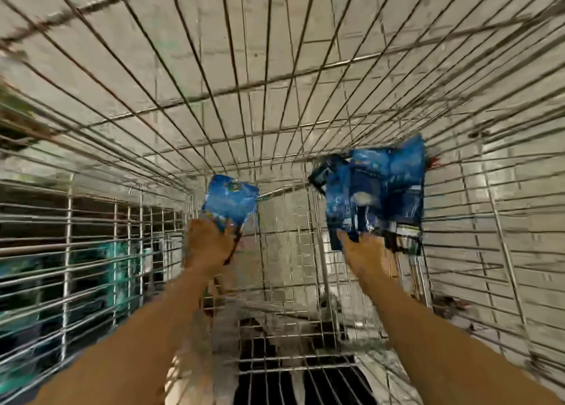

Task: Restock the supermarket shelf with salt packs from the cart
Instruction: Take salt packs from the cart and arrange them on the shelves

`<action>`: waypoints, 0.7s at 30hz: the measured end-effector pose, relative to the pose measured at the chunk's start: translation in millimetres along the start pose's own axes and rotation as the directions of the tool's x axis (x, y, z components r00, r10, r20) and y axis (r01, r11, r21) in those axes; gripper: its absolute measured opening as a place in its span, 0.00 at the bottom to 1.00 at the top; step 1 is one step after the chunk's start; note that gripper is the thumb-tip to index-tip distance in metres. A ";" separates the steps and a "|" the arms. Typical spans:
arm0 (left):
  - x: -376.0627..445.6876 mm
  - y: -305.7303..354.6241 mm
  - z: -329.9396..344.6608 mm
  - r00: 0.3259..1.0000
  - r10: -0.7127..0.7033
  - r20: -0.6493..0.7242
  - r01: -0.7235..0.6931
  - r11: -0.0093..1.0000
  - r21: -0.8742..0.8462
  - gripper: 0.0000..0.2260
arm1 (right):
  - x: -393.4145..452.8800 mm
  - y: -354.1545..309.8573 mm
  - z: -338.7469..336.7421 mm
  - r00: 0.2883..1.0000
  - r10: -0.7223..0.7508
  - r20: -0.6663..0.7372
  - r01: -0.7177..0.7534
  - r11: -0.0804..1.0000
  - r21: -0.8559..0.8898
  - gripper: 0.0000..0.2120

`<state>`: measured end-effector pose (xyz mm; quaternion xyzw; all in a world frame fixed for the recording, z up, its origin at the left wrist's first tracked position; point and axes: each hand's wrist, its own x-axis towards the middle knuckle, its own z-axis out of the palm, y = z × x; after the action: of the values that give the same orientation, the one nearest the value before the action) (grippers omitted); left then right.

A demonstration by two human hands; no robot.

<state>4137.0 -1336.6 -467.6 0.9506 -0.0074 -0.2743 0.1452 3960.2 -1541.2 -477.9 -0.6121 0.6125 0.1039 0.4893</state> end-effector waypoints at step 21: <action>-9.7 -27.8 47.5 0.973 -0.168 0.161 0.180 0.982 -0.063 0.25 | -20.5 66.8 24.7 0.837 0.120 0.534 -0.382 0.826 0.414 0.17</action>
<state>4102.1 -1322.0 -508.7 0.9170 0.0750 -0.3592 0.1562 3910.3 -1494.6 -506.8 -0.3272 0.5525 0.1558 0.7506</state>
